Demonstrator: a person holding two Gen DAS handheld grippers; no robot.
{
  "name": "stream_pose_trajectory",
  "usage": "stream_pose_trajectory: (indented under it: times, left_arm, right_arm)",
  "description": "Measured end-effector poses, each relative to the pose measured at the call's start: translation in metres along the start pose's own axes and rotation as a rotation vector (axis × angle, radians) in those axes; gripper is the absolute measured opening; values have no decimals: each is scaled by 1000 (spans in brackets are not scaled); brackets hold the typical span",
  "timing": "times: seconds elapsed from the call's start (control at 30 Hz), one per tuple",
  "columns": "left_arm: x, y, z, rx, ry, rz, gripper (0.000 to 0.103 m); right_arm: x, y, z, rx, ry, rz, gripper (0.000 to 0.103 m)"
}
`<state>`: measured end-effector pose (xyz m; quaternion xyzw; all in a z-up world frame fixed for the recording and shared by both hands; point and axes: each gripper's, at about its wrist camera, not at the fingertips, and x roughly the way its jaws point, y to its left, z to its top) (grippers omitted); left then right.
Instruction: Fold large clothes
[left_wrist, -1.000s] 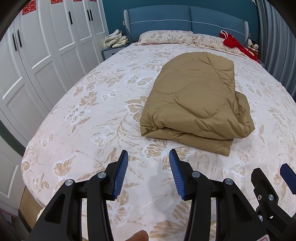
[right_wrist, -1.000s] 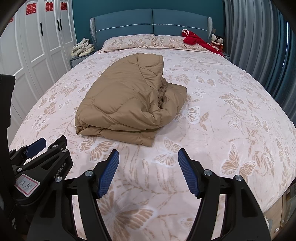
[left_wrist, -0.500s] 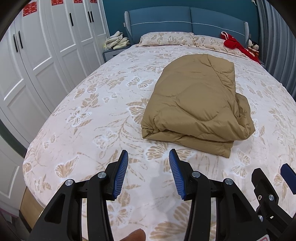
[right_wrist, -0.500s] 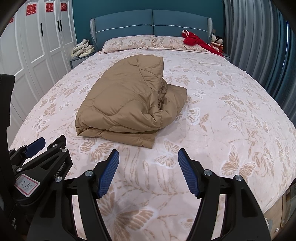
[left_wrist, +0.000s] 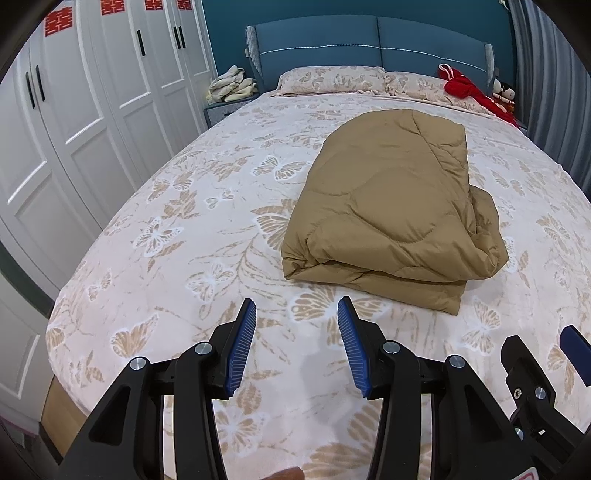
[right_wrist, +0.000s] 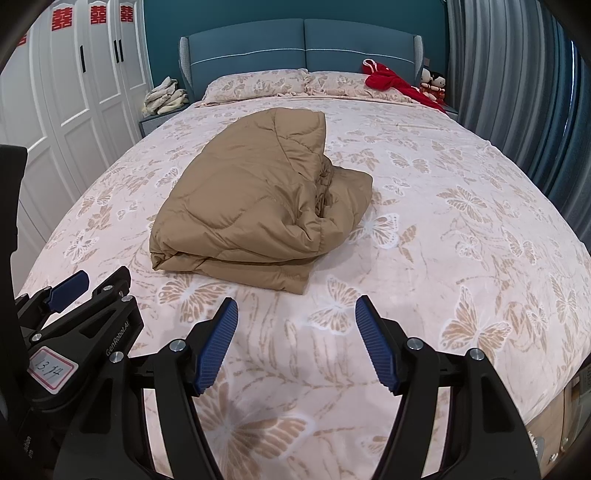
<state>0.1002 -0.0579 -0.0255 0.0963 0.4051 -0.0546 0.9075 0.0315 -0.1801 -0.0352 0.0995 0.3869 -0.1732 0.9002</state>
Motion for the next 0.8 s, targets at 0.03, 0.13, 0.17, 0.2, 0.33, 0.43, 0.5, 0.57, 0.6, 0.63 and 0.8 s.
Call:
stream_pose_trajectory:
  times: [0.03,0.13,0.17,0.2,0.33,0.43,0.5,0.57,0.6,0.63,0.8]
  left_arm:
    - [-1,-1,0,0,0,1,46]
    - [1,-1,-1,-2,4,-5,46]
    - [2,-2,-1,-3,4,-5,46]
    - [2,-2,-1,-2,2,-5,46]
    - [2,-2,-2,0,2,-4,46]
    - [3,-3,-2,-3,4,-10,46]
    - [3,-3,-2,-2,4,-8,46]
    - [4,-3,-3,-8,4,-5,46]
    - [4,-2,-3,-12,5,-6,46]
    - [5,-2,-3,-13,6,-9,46]
    - [6,-1,-3,-12,8,-7,46]
  right_arm:
    - [0,0,0,-1,0,-1,64]
    - [-1,1,1,-3,1,-5,64]
    - [-1,2,1,-2,1,-5,64]
    - [-2,2,1,-1,2,-7,64]
    - [-2,4,2,6,5,-9,64]
    - [-2,4,1,7,3,-9,64]
    - [-1,2,1,5,5,-8,64]
    - [-1,2,1,4,5,-8,64]
    - [0,2,1,6,6,-9,64]
    - [1,3,1,7,5,-10,64]
    - [1,2,0,7,5,-12,64]
